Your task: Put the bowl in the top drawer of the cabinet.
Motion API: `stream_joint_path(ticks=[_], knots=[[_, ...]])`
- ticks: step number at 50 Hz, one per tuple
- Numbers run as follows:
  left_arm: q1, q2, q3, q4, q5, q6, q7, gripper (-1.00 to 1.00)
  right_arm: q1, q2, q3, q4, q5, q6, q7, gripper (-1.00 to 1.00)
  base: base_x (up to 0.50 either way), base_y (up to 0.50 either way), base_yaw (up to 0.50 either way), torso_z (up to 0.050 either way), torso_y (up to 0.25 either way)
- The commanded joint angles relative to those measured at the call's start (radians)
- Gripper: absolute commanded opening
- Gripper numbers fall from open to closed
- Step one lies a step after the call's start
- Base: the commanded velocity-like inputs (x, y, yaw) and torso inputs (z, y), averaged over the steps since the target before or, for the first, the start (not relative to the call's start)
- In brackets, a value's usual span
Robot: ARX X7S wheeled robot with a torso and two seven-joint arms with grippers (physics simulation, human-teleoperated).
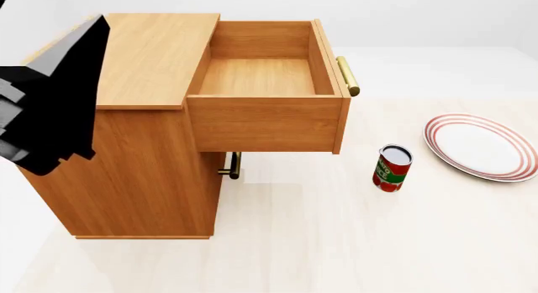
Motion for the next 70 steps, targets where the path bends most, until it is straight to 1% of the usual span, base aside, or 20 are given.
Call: stream_joint_path(ticks=[1, 10, 18, 19, 21, 26, 30, 34, 38, 41, 44, 48, 53, 56, 59, 61, 66, 70], knots=[[0.025, 0.002, -0.012, 0.008, 0.007, 0.002, 0.004, 1.00, -0.095, -0.035, -0.079, 0.067, 0.040, -0.115, 0.093, 1.00, 0.00, 0.00, 0.00, 0.000, 0.000], [0.045, 0.008, -0.021, 0.006, 0.025, -0.004, 0.016, 1.00, -0.167, -0.112, -0.118, 0.143, 0.070, -0.188, 0.152, 1.00, 0.00, 0.00, 0.00, 0.000, 0.000], [0.057, 0.014, -0.022, 0.005, 0.041, -0.007, 0.026, 1.00, -0.213, -0.241, -0.119, 0.207, 0.140, -0.181, 0.249, 1.00, 0.00, 0.00, 0.00, 0.000, 0.000], [0.057, 0.013, -0.021, 0.004, 0.042, -0.007, 0.026, 1.00, -0.213, -0.248, -0.118, 0.210, 0.144, -0.177, 0.253, -1.00, 0.00, 0.00, 0.00, 0.000, 0.000], [0.057, 0.013, -0.020, 0.004, 0.043, -0.007, 0.026, 1.00, -0.211, -0.237, -0.120, 0.207, 0.135, -0.177, 0.243, -1.00, 0.00, 0.00, 0.00, 0.000, 0.000], [0.055, 0.013, -0.015, 0.002, 0.049, -0.007, 0.030, 1.00, -0.190, -0.154, -0.127, 0.176, 0.073, -0.180, 0.181, -1.00, 0.00, 0.00, 0.00, 0.000, 0.000], [0.053, 0.013, -0.013, 0.001, 0.052, -0.006, 0.034, 1.00, -0.158, -0.099, -0.117, 0.140, 0.037, -0.149, 0.145, -1.00, 0.00, 0.00, 0.00, 0.000, 0.000], [0.034, 0.008, 0.002, -0.006, 0.051, -0.004, 0.032, 1.00, -0.099, -0.043, -0.082, 0.076, -0.005, -0.062, 0.108, -1.00, 0.00, 0.00, 0.00, 0.000, 0.000], [0.013, -0.004, 0.011, -0.011, 0.046, -0.002, 0.032, 1.00, -0.021, 0.014, -0.014, -0.009, -0.072, 0.069, 0.042, -1.00, 0.00, 0.00, 0.00, 0.000, 0.000], [0.006, -0.008, 0.012, -0.011, 0.044, 0.000, 0.031, 1.00, 0.028, 0.017, 0.037, -0.045, -0.108, 0.150, 0.001, -1.00, 0.00, 0.00, 0.00, 0.000, 0.000], [0.006, -0.016, 0.006, -0.008, 0.034, 0.006, 0.028, 1.00, 0.085, 0.017, 0.096, -0.094, -0.169, 0.248, -0.075, -1.00, 0.00, 0.00, 0.00, 0.000, 0.000], [0.009, -0.023, -0.006, -0.003, 0.024, 0.012, 0.028, 1.00, 0.144, 0.017, 0.158, -0.175, -0.307, 0.367, -0.234, -1.00, 0.00, 0.00, 0.00, 0.000, 0.000], [0.029, -0.026, -0.031, 0.008, 0.013, 0.018, 0.031, 1.00, 0.178, 0.017, 0.196, -0.260, -0.508, 0.430, -0.447, -1.00, 0.00, 0.00, 0.00, 0.000, 0.000], [0.051, -0.040, -0.067, 0.021, -0.016, 0.028, 0.025, 1.00, 0.191, 0.016, 0.210, -0.312, -0.672, 0.438, -0.621, -1.00, 0.00, 0.00, 0.00, 0.000, 0.000], [0.064, -0.056, -0.099, 0.028, -0.045, 0.039, 0.018, 1.00, 0.209, -0.017, 0.212, -0.321, -0.814, 0.441, -0.767, -1.00, 0.00, 0.00, 0.00, 0.000, 0.000], [0.071, -0.066, -0.128, 0.035, -0.067, 0.050, 0.014, 1.00, 0.228, -0.056, 0.204, -0.318, -0.883, 0.452, -0.836, -1.00, 0.00, 0.00, 0.00, 0.000, 0.005], [0.102, -0.078, -0.217, 0.050, -0.119, 0.072, 0.005, 1.00, 0.263, -0.245, 0.179, -0.275, -0.943, 0.509, -0.878, -1.00, 0.00, 0.00, 0.00, 0.000, 0.000], [0.122, -0.080, -0.271, 0.061, -0.144, 0.078, 0.001, 1.00, 0.285, -0.374, 0.159, -0.206, -0.957, 0.494, -0.897, -1.00, 0.00, 0.00, 0.00, 0.000, 0.000]])
